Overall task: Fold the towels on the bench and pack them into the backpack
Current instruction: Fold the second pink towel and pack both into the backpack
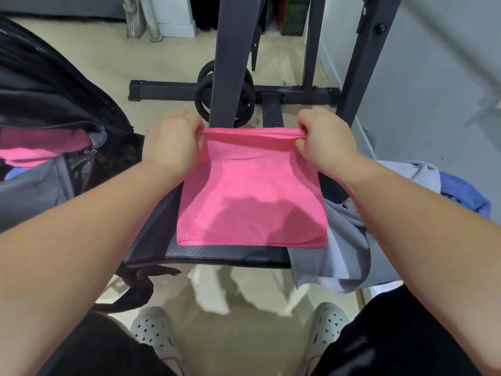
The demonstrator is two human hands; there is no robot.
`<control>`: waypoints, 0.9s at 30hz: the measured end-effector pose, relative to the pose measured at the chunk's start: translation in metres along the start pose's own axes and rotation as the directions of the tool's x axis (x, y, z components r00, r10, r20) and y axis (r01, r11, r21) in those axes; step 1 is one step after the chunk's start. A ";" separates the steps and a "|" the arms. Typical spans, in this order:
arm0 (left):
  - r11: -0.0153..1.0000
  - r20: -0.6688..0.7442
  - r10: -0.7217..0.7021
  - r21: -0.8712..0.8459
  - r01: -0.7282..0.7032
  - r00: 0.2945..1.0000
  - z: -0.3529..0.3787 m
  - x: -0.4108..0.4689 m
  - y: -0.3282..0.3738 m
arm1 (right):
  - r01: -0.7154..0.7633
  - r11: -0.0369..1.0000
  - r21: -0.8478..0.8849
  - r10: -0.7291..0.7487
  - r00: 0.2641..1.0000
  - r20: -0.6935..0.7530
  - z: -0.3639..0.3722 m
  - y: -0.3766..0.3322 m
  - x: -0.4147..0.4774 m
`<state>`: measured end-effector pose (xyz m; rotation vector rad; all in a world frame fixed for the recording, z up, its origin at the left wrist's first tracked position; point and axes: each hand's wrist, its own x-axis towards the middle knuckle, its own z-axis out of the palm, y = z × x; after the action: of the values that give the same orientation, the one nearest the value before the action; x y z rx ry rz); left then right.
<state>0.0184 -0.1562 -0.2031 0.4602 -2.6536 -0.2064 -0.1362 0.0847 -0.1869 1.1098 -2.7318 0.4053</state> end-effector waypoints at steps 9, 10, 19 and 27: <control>0.984 0.074 0.150 -0.111 -0.141 0.986 -0.016 -0.107 -0.003 | 0.171 0.984 0.047 -0.175 0.976 0.128 -0.001 -0.002 -0.108; 0.983 0.081 0.153 -0.111 -0.143 0.985 -0.015 -0.116 -0.002 | 0.181 0.982 0.046 -0.185 0.973 0.139 0.002 -0.003 -0.116; 0.988 0.197 0.140 -0.094 -0.124 0.970 -0.008 -0.158 -0.001 | 0.214 0.976 0.043 -0.218 0.967 0.136 0.024 -0.006 -0.155; 0.981 0.278 0.190 -0.009 -0.195 0.942 -0.009 -0.171 -0.006 | 0.018 1.000 -0.007 -0.015 0.954 0.301 0.024 -0.019 -0.160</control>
<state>0.1694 -0.1020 -0.2634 0.1832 -2.9554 -0.1983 -0.0102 0.1693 -0.2460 1.2866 -2.9759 0.2356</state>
